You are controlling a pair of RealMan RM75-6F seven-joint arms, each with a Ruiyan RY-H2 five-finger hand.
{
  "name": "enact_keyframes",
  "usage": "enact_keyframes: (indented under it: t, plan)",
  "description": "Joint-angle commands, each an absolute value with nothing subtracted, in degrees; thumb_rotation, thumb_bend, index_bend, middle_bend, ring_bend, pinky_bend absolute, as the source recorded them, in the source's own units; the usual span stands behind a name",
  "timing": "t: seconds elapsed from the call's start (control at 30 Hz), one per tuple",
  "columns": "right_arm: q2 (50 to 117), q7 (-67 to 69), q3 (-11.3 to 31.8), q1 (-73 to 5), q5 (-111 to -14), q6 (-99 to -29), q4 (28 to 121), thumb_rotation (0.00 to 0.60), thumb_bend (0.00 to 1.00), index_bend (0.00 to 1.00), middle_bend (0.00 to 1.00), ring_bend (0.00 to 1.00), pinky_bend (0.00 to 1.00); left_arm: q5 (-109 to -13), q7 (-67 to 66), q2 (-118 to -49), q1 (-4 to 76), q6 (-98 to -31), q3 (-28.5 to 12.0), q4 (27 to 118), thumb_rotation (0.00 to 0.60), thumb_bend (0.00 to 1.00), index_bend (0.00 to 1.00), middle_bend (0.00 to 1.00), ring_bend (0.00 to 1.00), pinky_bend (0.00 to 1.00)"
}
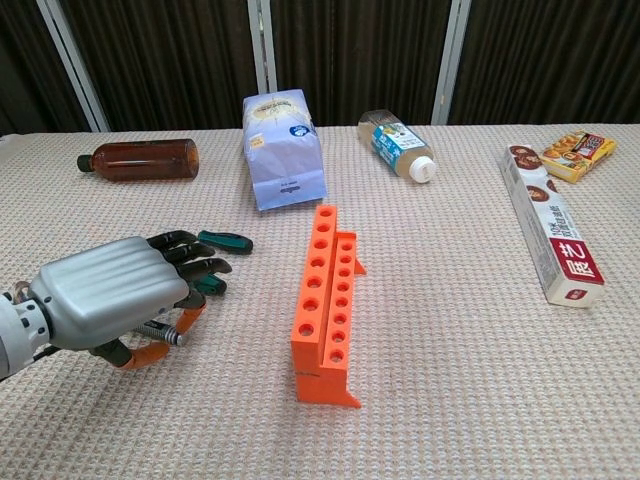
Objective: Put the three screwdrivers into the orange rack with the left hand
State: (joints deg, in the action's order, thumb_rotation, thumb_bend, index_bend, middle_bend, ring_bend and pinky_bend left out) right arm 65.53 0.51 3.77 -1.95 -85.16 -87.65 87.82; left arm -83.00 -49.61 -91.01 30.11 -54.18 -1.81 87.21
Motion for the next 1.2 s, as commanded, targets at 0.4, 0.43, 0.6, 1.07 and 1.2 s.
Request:
enact_keyframes:
  t: [0.4,0.43,0.6,1.07,1.2]
  plan:
    - [65.4,-0.2,3.9,-1.7,-84.7,-87.5,88.4,0.6,0.09,0.09,0.12,0.04,0.21,-81.2,-48.0,-92.0,31.3,-56.2,-2.9,85.4,0.548,0.38,0.41,0.03,0.01,0.01]
    - [65.4,-0.3,3.9,-1.7,-84.6,-87.5,88.4,0.6,0.09,0.09,0.12,0.04,0.21,-81.0,-48.0,-92.0,31.3,-56.1,-2.8,85.3,0.549,0.38,0.41,0.03,0.01,0.01]
    - [65.5,-0.4,4.0,-1.7,-84.4,-87.3,88.4,0.6,0.1,0.09,0.12,0.04,0.21,-79.9,-48.2,-92.0,31.6,-55.6,-2.3,84.8,0.549,0.38,0.41,0.03,0.01,0.01]
    - [65.5,-0.4,4.1,-1.8,-83.8,-86.4,88.3,0.6,0.09,0.09,0.12,0.04,0.21,-78.3,-48.1,-92.9,31.9,-56.0,-1.1,84.1,0.549,0.38,0.42,0.02,0.01,0.01]
    - [65.5,-0.3,4.1,-1.7,-83.3,-86.2,88.2,0.6,0.1,0.09,0.12,0.04,0.21,-78.1,-48.0,-93.4,32.0,-56.7,-1.3,83.9,0.547,0.38,0.42,0.02,0.01,0.02]
